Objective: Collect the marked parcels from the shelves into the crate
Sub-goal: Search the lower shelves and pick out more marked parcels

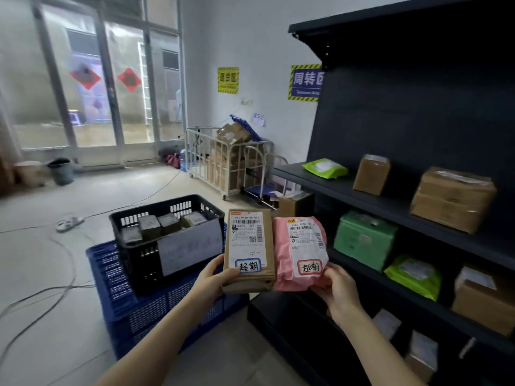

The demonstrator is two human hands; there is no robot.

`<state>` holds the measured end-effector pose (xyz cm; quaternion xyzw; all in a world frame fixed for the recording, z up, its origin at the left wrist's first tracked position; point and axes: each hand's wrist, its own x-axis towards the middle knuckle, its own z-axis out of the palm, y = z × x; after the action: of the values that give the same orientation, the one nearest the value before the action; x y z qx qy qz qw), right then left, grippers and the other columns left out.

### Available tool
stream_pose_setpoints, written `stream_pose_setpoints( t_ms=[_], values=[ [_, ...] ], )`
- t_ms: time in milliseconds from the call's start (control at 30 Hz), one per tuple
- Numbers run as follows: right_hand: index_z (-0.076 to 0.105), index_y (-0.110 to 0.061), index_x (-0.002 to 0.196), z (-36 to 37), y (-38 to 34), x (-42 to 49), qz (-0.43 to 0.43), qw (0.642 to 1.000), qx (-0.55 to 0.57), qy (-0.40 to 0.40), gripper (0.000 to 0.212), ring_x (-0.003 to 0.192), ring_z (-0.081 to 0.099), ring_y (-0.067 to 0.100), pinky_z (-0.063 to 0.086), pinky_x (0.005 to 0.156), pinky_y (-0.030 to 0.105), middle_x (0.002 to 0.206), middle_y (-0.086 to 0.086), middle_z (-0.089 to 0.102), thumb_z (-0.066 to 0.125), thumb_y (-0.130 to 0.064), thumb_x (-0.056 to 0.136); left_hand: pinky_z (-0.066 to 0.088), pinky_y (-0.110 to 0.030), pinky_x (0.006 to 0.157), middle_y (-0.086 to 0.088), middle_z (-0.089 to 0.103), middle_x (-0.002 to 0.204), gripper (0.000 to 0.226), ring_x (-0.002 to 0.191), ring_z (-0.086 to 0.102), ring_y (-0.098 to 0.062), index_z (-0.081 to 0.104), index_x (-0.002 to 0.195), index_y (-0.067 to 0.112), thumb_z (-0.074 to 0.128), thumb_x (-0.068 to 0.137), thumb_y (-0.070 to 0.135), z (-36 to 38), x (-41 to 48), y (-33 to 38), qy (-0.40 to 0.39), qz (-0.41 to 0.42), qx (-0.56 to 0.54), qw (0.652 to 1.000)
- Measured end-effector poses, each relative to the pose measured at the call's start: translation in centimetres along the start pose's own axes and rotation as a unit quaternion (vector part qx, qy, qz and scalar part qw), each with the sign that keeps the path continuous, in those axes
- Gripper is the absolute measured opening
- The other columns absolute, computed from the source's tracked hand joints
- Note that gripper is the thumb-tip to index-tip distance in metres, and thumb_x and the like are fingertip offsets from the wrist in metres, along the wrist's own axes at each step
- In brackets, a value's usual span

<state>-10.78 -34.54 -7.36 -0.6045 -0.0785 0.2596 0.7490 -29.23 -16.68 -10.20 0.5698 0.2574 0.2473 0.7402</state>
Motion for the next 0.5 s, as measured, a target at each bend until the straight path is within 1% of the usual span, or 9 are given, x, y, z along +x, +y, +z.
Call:
stream_pose_setpoints(
  t_ms=[67, 100, 167, 233, 300, 367, 433, 500],
  values=[
    [0.063, -0.009, 0.087, 3.0, 0.8, 1.8, 0.008, 0.999, 0.004, -0.033, 0.02, 0.069, 0.062, 0.02, 0.051, 0.06, 0.033, 0.075, 0.009, 0.066, 0.044, -0.003, 0.088, 0.056, -0.026, 0.066, -0.003, 0.069, 0.112, 0.052, 0.092, 0.07, -0.017, 0.046, 0.131, 0.021, 0.066, 0.083, 0.015, -2.5, 1.1, 0.2, 0.021, 0.003, -0.008, 1.0],
    [0.064, -0.01, 0.088, 4.5, 1.3, 2.7, 0.012, 0.999, 0.006, -0.05, 0.017, 0.072, 0.063, 0.021, 0.052, 0.062, 0.034, 0.079, 0.01, 0.067, 0.047, -0.009, 0.088, 0.055, -0.026, 0.066, -0.004, 0.069, 0.112, 0.052, 0.092, 0.07, -0.018, 0.046, 0.131, 0.021, 0.067, 0.083, 0.016, -3.7, 1.7, 0.2, 0.033, 0.003, -0.013, 0.999],
    [0.063, -0.012, 0.098, 7.4, 2.3, 4.8, 0.014, 0.997, 0.0, -0.082, 0.016, 0.083, 0.065, 0.025, 0.054, 0.07, 0.037, 0.09, 0.011, 0.069, 0.054, -0.022, 0.09, 0.055, -0.026, 0.065, -0.005, 0.069, 0.112, 0.054, 0.093, 0.07, -0.02, 0.045, 0.131, 0.021, 0.067, 0.082, 0.017, -6.0, 3.1, 0.3, 0.051, 0.002, -0.016, 0.999],
    [0.061, -0.014, 0.103, 10.2, 3.2, 7.1, 0.008, 0.993, -0.022, -0.112, 0.021, 0.09, 0.066, 0.027, 0.055, 0.074, 0.039, 0.096, 0.011, 0.069, 0.06, -0.029, 0.088, 0.055, -0.026, 0.065, -0.005, 0.071, 0.108, 0.054, 0.092, 0.071, -0.02, 0.044, 0.131, 0.02, 0.067, 0.082, 0.018, -8.2, 4.9, 0.6, 0.066, 0.003, -0.012, 0.998],
    [0.059, -0.016, 0.103, 13.0, 3.8, 9.5, 0.009, 0.989, -0.037, -0.141, 0.021, 0.091, 0.067, 0.027, 0.054, 0.075, 0.038, 0.098, 0.01, 0.069, 0.064, -0.027, 0.086, 0.056, -0.023, 0.061, -0.002, 0.075, 0.098, 0.052, 0.084, 0.073, -0.017, 0.043, 0.129, 0.021, 0.066, 0.083, 0.015, -10.2, 7.2, 0.9, 0.084, 0.002, -0.019, 0.996],
    [0.058, -0.014, 0.107, 15.7, 4.5, 12.4, 0.012, 0.984, -0.052, -0.171, 0.023, 0.093, 0.066, 0.026, 0.053, 0.072, 0.035, 0.101, 0.01, 0.069, 0.064, -0.022, 0.086, 0.056, -0.022, 0.06, -0.001, 0.075, 0.094, 0.052, 0.082, 0.073, -0.016, 0.042, 0.129, 0.021, 0.066, 0.083, 0.013, -12.0, 9.7, 1.4, 0.099, -0.001, -0.022, 0.995],
    [0.058, -0.013, 0.111, 18.4, 4.7, 15.4, 0.017, 0.978, -0.066, -0.198, 0.025, 0.095, 0.065, 0.026, 0.052, 0.072, 0.033, 0.103, 0.01, 0.068, 0.063, -0.019, 0.087, 0.056, -0.024, 0.062, -0.003, 0.073, 0.101, 0.057, 0.084, 0.073, -0.016, 0.041, 0.133, 0.02, 0.067, 0.082, 0.016, -13.5, 11.9, 2.1, 0.116, -0.003, -0.016, 0.993],
    [0.059, -0.013, 0.11, 21.0, 5.1, 18.3, 0.024, 0.972, -0.071, -0.224, 0.023, 0.096, 0.065, 0.026, 0.053, 0.077, 0.036, 0.103, 0.009, 0.068, 0.062, -0.014, 0.087, 0.056, -0.029, 0.071, -0.006, 0.069, 0.111, 0.068, 0.092, 0.07, -0.019, 0.038, 0.138, 0.02, 0.072, 0.079, 0.021, -15.2, 14.2, 2.6, 0.135, -0.003, -0.01, 0.991]
  ],
)
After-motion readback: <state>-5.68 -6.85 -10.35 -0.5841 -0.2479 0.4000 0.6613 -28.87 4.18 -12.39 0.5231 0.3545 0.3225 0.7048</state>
